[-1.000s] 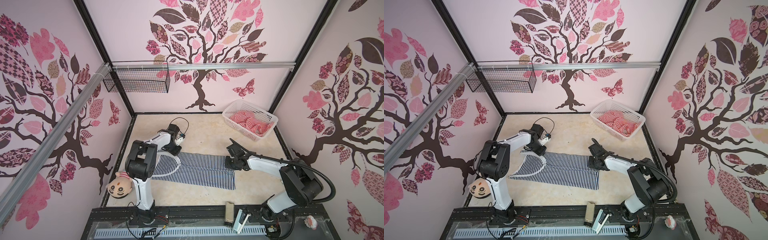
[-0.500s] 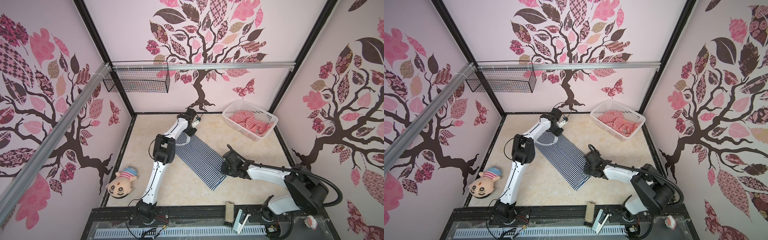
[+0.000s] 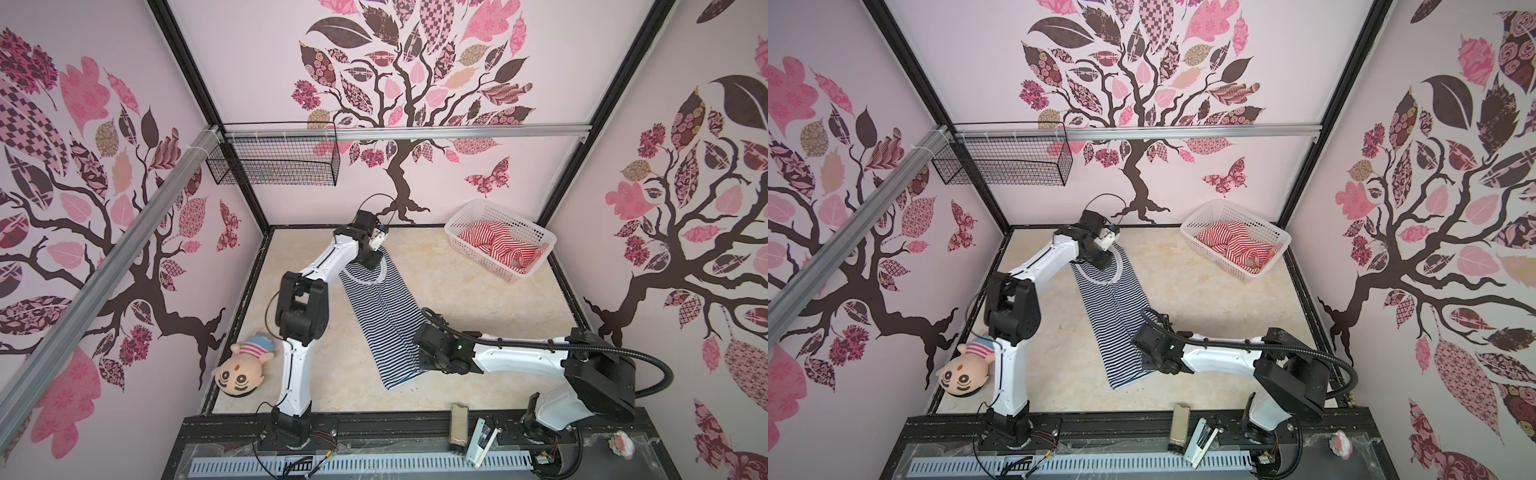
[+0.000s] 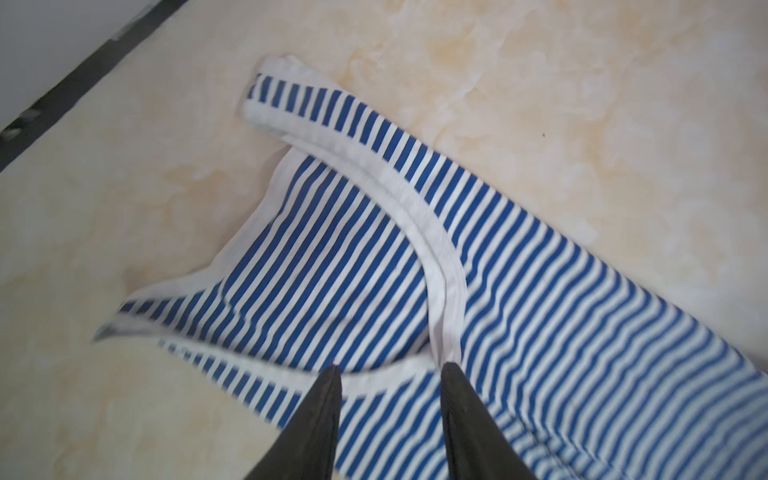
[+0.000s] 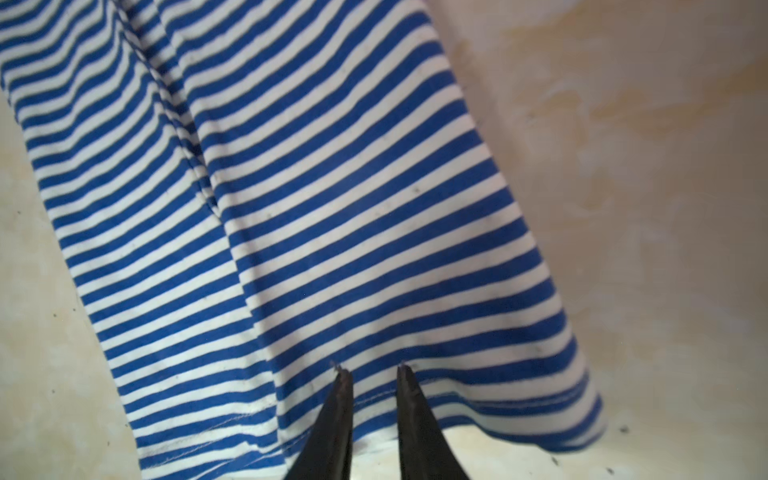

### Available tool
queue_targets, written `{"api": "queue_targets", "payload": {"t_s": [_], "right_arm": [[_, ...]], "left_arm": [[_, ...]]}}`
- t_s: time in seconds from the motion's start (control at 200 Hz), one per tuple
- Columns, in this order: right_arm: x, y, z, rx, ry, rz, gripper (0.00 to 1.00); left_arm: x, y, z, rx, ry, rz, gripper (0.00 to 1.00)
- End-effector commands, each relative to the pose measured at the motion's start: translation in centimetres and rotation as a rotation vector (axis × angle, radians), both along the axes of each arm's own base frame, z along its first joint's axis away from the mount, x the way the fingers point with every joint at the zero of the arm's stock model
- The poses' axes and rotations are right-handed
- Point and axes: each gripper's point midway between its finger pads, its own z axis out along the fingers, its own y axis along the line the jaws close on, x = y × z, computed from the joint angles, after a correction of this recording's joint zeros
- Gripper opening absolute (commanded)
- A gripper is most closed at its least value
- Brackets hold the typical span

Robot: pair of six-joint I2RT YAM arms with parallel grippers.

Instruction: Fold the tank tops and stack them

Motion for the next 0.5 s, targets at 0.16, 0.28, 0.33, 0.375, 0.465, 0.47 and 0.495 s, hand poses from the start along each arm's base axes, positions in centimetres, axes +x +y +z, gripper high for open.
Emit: {"api": "queue_targets", "payload": {"t_s": [0.16,0.28,0.33,0.375,0.465,0.47,0.495], "right_arm": [[3.2,-1.8,1.1,-0.037,-0.062,-0.043,0.20],[4.0,-2.3,0.3,-0.041,-0.056,-0.044,0.19],[4.3,-2.7,0.0,-0.052,-0.058,-0.050,0.18],[4.3,-2.8,-0.3,-0.059,-0.051,-0.048,0.18],[4.1,-2.9,-1.1,-0.069,-0.034,-0.047,0.18],[4.1,-2.9,-1.1,-0.070,-0.033,-0.047,0.18],[4.0,-2.9,-1.4,-0.069,-0.026,-0.047,0.18]], "left_arm": [[-7.6,2.7,-3.7,0.029,0.101,-0.023,0.43],[-9.7,3.3,-5.8,0.030,0.149,-0.020,0.42],[-10.3,3.4,-6.6,0.026,0.171,-0.017,0.42],[-10.8,3.4,-7.3,0.021,0.191,-0.012,0.42],[-11.4,3.4,-8.8,0.019,0.232,-0.009,0.42],[-11.5,3.4,-8.8,0.018,0.233,-0.009,0.42],[-11.6,3.4,-9.2,0.021,0.243,-0.009,0.42]]}}
